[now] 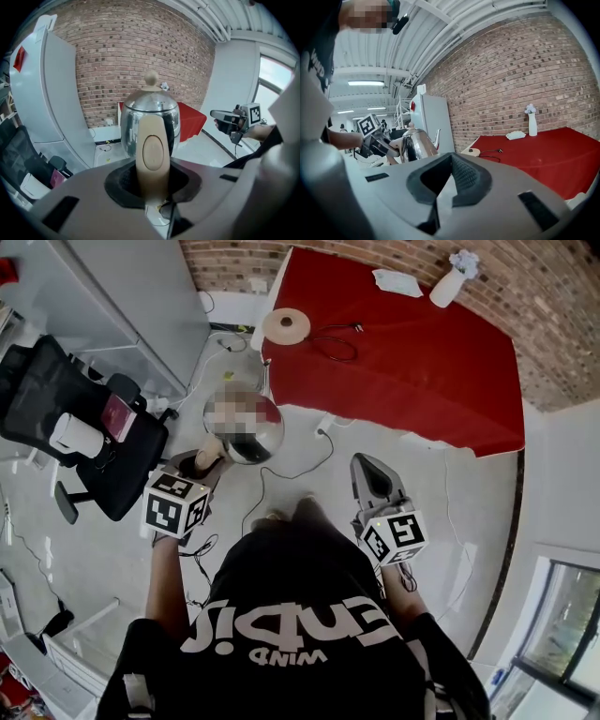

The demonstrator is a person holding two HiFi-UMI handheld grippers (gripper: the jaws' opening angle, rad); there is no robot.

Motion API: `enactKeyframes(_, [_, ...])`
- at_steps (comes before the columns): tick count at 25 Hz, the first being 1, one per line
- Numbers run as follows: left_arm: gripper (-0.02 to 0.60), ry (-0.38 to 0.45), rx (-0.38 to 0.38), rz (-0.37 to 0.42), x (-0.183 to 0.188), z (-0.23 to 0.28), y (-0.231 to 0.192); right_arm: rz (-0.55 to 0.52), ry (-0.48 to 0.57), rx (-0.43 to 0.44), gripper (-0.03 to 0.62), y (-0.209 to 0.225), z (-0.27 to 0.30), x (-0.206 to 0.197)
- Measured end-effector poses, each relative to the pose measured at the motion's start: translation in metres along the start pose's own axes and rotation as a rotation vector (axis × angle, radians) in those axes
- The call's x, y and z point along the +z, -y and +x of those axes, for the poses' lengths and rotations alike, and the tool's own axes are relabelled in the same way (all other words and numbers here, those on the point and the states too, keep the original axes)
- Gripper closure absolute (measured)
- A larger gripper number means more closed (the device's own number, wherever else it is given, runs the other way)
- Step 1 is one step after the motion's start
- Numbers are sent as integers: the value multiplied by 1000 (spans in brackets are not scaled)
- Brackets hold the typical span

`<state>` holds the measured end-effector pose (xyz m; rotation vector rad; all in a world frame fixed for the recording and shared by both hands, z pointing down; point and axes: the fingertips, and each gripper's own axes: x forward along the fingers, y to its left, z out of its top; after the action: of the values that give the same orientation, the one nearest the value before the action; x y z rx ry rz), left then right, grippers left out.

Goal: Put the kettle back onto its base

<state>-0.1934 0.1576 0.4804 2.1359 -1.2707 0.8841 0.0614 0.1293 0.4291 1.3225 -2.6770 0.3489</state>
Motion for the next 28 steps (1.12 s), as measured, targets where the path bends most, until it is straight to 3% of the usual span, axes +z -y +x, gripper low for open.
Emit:
enactKeyframes(8, [489, -5, -10, 26, 27, 27, -18, 13, 5, -36, 574, 26, 24, 3])
enactKeyframes(17, [489, -5, 12, 32, 79, 62, -48, -8, 27, -4, 573, 63, 86, 27])
enactKeyframes(28, [489, -12, 61, -2, 162, 126, -71, -30, 34, 45, 574, 151, 157, 61])
